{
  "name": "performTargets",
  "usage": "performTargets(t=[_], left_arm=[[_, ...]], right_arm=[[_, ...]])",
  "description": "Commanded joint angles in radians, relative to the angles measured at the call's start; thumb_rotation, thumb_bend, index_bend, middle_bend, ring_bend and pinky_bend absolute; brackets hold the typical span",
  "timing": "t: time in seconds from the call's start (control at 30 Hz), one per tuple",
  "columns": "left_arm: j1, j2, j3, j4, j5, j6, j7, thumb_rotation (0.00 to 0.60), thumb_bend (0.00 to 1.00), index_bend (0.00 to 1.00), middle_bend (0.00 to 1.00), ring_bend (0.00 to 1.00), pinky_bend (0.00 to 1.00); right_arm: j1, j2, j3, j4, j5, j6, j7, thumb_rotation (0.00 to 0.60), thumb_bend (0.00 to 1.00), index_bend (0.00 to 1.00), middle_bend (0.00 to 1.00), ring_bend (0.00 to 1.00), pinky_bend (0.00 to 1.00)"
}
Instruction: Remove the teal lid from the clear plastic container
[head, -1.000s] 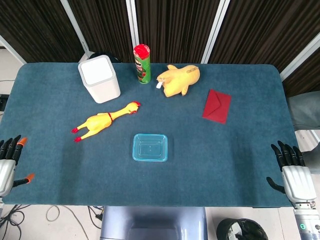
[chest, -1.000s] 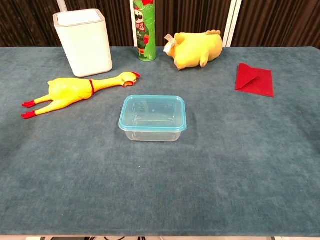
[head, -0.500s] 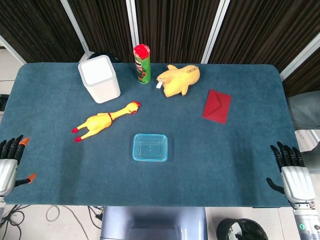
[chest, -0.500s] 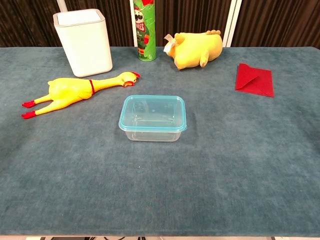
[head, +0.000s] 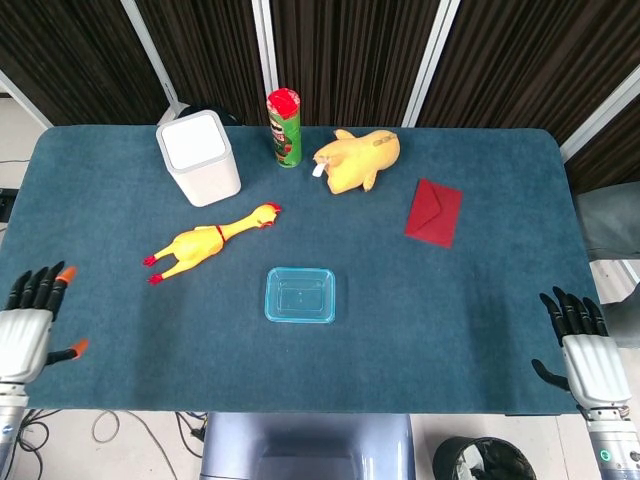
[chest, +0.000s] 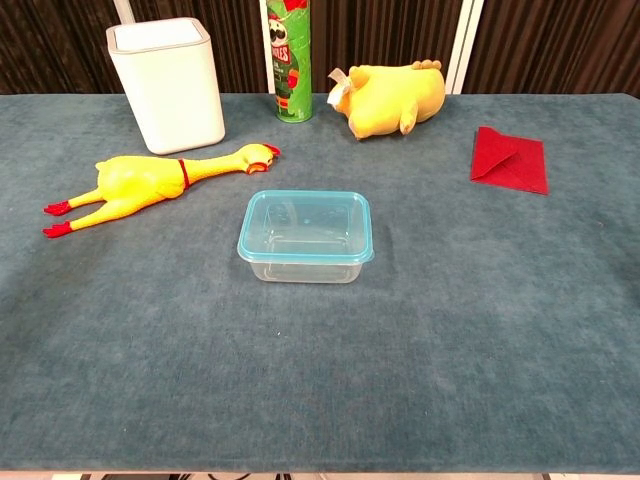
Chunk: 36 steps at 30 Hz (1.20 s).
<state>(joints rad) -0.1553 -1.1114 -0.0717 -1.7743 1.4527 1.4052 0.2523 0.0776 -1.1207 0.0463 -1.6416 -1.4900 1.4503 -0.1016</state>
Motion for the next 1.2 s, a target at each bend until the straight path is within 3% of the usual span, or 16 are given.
performTargets(t=[0.03, 0.17, 0.37, 0.8, 1.2], left_arm=[[-0.101, 0.014, -0.058, -0.165, -0.080, -0.123, 0.128, 0.600, 0.00, 0.00, 0.00, 0.00, 0.00], [-0.196, -0.012, -0.109, -0.257, -0.226, -0.233, 0.246, 0.600, 0.00, 0.00, 0.00, 0.00, 0.00], [-0.338, -0.113, -0.160, -0.288, -0.465, -0.301, 0.443, 0.600, 0.00, 0.00, 0.00, 0.00, 0.00], [-0.596, -0.376, -0.236, -0.219, -0.871, -0.211, 0.723, 0.600, 0.00, 0.00, 0.00, 0.00, 0.00], [-0.769, -0.567, -0.294, -0.108, -1.068, -0.114, 0.828, 0.600, 0.00, 0.00, 0.00, 0.00, 0.00]], right_arm=[[0.001, 0.001, 0.003, -0.004, 0.007, -0.004, 0.005, 0.600, 0.28, 0.00, 0.00, 0.00, 0.00], [0.000, 0.005, 0.006, -0.011, 0.019, -0.009, 0.013, 0.600, 0.28, 0.00, 0.00, 0.00, 0.00], [0.002, 0.008, 0.006, -0.018, 0.026, -0.017, 0.020, 0.600, 0.28, 0.00, 0.00, 0.00, 0.00], [0.005, 0.006, 0.010, -0.016, 0.028, -0.023, 0.050, 0.600, 0.28, 0.00, 0.00, 0.00, 0.00], [0.008, 0.005, 0.016, -0.019, 0.045, -0.033, 0.068, 0.600, 0.27, 0.00, 0.00, 0.00, 0.00]])
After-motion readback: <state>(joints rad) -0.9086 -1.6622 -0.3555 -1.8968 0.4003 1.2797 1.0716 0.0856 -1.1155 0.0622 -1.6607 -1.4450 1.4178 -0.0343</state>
